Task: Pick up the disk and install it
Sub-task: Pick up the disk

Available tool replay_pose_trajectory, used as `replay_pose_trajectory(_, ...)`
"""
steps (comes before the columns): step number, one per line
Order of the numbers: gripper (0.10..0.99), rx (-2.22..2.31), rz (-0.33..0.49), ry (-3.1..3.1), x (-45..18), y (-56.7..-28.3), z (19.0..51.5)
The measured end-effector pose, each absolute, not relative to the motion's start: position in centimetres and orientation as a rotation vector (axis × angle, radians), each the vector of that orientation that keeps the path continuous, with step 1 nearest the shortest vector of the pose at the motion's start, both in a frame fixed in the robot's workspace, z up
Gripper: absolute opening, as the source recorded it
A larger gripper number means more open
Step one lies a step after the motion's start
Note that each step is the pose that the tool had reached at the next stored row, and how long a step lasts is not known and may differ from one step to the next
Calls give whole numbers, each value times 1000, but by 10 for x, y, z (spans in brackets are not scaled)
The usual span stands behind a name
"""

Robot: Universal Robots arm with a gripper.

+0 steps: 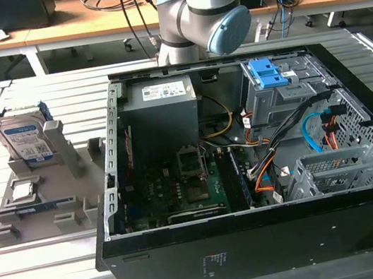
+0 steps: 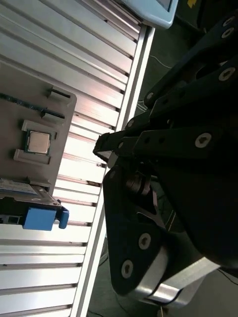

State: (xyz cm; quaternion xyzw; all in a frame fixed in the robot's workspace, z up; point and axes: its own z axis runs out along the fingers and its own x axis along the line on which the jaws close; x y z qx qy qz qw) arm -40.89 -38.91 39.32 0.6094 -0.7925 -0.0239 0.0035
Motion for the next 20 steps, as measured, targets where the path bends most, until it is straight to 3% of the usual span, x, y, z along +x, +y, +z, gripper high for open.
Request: replay_pose_trajectory(20,106,2142,-73,-2281,-409,-389,393)
